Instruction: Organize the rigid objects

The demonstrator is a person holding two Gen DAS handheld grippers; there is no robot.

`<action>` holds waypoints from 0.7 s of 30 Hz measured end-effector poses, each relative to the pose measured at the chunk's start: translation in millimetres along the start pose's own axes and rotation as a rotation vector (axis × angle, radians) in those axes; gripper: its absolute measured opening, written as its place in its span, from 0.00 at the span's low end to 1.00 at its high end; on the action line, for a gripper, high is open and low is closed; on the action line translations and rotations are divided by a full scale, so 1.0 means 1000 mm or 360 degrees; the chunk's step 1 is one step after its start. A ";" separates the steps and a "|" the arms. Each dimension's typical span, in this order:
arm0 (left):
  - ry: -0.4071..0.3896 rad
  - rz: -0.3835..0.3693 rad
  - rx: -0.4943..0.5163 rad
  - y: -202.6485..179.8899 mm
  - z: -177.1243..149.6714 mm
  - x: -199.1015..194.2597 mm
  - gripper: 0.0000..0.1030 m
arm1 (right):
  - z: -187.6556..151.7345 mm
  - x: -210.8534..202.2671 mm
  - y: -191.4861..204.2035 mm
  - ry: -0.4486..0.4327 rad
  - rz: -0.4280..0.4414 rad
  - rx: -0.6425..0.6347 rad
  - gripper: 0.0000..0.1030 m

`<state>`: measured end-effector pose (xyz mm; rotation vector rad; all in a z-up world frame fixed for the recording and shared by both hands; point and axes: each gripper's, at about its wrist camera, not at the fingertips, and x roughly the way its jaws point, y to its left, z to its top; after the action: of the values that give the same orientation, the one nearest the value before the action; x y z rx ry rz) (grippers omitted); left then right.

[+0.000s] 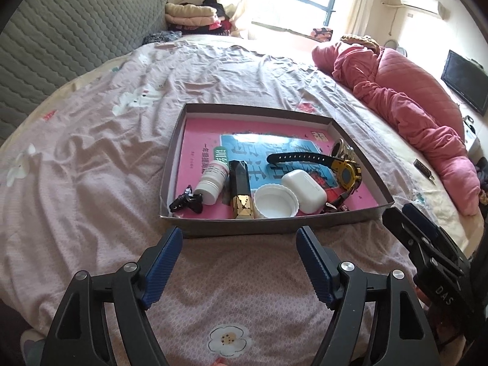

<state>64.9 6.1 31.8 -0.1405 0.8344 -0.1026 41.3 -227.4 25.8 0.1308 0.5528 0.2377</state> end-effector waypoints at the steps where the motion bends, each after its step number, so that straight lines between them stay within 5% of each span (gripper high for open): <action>1: -0.0003 0.0003 0.0001 0.000 -0.001 -0.002 0.76 | -0.001 -0.001 0.001 0.0004 0.0003 0.0001 0.67; 21: -0.0014 0.0050 0.0063 -0.011 -0.023 -0.030 0.76 | -0.017 -0.031 0.020 -0.0043 -0.0174 -0.0008 0.67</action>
<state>27.7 -2.6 40.3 -0.0905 0.8252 -0.0888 2.7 -215.4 31.3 0.0987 0.5306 0.1308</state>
